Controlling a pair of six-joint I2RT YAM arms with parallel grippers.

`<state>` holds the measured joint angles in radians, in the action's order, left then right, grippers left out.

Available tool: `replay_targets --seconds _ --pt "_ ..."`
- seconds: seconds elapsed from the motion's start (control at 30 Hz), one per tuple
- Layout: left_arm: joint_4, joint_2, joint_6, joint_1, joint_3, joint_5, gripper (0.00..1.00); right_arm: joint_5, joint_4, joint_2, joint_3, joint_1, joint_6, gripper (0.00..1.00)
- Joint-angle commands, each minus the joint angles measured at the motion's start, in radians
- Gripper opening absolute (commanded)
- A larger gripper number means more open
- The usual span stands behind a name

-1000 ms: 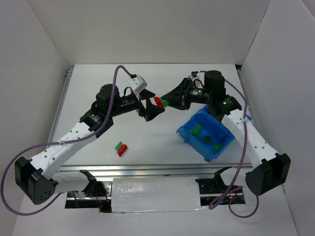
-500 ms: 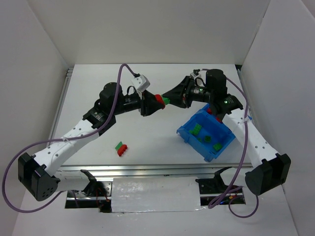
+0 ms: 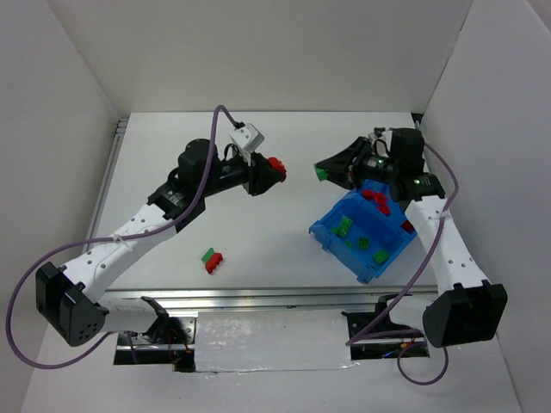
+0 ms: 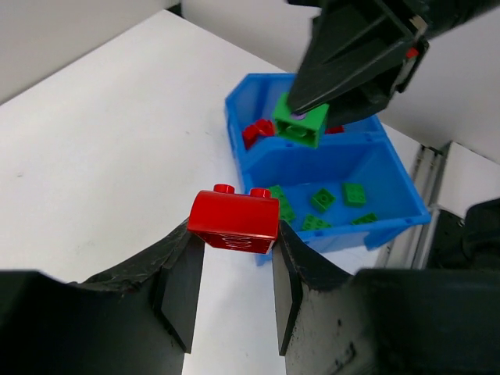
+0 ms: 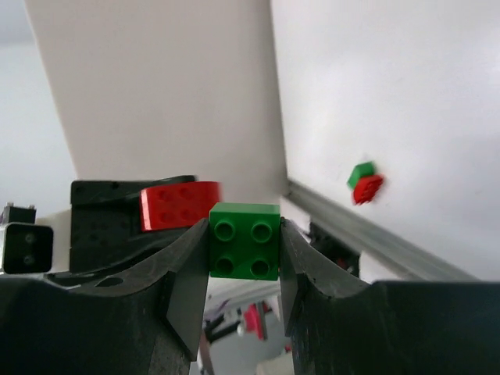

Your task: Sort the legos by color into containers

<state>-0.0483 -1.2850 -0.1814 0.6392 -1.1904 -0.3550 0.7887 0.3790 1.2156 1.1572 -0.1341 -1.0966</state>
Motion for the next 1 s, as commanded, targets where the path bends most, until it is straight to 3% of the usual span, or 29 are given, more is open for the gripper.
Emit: replay_targets --seconds 0.0,0.1,0.17,0.2,0.3,0.37,0.5,0.63,0.67,0.77,0.87,0.97 --pt "-0.055 0.03 0.027 -0.007 -0.037 0.054 0.0 0.02 0.089 -0.071 -0.062 0.109 0.11 0.0" --pt "-0.019 0.0 0.013 -0.007 -0.073 0.068 0.0 -0.118 0.219 -0.111 -0.068 0.166 0.2 0.0" --pt "0.02 -0.026 0.007 -0.007 -0.106 0.085 0.0 -0.306 0.376 -0.137 -0.041 0.163 0.323 0.0" --pt "0.042 -0.055 0.003 -0.007 -0.145 0.094 0.0 -0.48 0.4 -0.148 -0.051 0.163 0.349 0.0" --pt "0.139 -0.115 0.008 -0.007 -0.236 0.12 0.0 -0.668 0.452 -0.186 -0.093 0.163 0.412 0.0" --pt "0.153 -0.138 0.003 -0.007 -0.267 0.154 0.0 -0.7 0.463 -0.202 -0.117 0.163 0.417 0.04" --pt "0.146 -0.249 -0.033 -0.009 -0.411 0.16 0.0 -0.72 0.465 -0.209 -0.164 0.162 0.437 0.24" --pt "0.108 -0.318 -0.081 -0.009 -0.455 0.122 0.0 -0.695 0.457 -0.222 -0.22 0.162 0.445 0.3" --pt "0.1 -0.339 -0.089 -0.009 -0.462 0.114 0.0 -0.694 0.456 -0.228 -0.229 0.16 0.443 0.45" --pt "0.094 -0.393 -0.116 -0.009 -0.498 0.088 0.0 -0.715 0.465 -0.257 -0.251 0.16 0.445 0.67" --pt "0.087 -0.463 -0.165 -0.007 -0.549 0.045 0.0 -0.741 0.498 -0.266 -0.238 0.16 0.449 0.8" --pt "0.094 -0.586 -0.217 -0.001 -0.656 -0.06 0.0 -0.758 0.532 -0.304 -0.202 0.16 0.443 0.83"
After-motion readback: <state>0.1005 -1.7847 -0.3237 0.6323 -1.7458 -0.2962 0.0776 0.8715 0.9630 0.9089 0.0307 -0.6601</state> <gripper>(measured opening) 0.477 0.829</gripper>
